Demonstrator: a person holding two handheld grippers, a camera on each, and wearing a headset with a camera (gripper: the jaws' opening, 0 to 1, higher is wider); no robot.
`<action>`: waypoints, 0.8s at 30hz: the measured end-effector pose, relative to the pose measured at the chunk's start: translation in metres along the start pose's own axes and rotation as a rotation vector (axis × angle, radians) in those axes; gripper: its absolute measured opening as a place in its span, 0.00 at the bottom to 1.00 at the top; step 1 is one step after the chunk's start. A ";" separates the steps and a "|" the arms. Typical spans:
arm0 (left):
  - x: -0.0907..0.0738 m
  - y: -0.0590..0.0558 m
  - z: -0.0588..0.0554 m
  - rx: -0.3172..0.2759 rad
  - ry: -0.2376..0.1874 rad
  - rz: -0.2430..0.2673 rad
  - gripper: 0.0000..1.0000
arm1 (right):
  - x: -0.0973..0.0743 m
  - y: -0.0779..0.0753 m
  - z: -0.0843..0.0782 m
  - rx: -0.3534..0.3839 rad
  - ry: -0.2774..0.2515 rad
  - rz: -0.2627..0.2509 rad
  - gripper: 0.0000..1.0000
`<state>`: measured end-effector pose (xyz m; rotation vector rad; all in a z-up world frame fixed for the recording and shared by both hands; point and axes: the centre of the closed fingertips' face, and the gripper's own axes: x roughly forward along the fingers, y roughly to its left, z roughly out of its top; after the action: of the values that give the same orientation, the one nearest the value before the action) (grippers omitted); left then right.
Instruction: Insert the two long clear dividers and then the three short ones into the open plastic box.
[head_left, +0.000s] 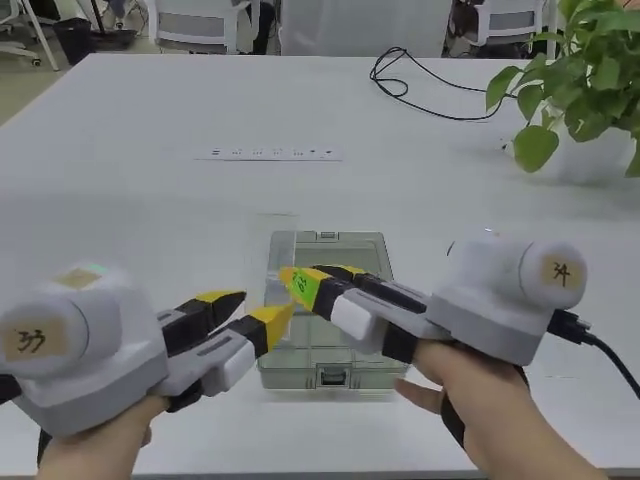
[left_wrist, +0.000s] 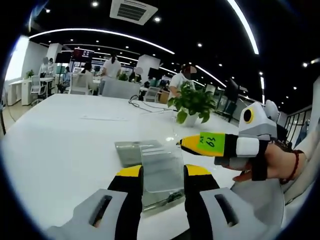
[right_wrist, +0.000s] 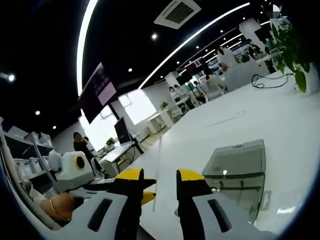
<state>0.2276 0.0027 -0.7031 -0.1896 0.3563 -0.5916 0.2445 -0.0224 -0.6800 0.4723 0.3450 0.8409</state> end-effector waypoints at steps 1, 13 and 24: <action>0.000 -0.001 0.000 -0.005 -0.001 -0.005 0.30 | 0.001 0.000 -0.001 -0.001 0.004 -0.003 0.26; 0.005 -0.014 -0.004 0.014 0.016 -0.036 0.30 | 0.005 -0.001 -0.012 0.021 0.041 -0.018 0.12; 0.005 -0.016 -0.004 0.013 0.024 -0.044 0.30 | 0.004 -0.003 -0.011 0.066 0.031 -0.031 0.07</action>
<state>0.2222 -0.0136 -0.7039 -0.1779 0.3720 -0.6403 0.2432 -0.0180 -0.6914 0.5146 0.4083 0.8095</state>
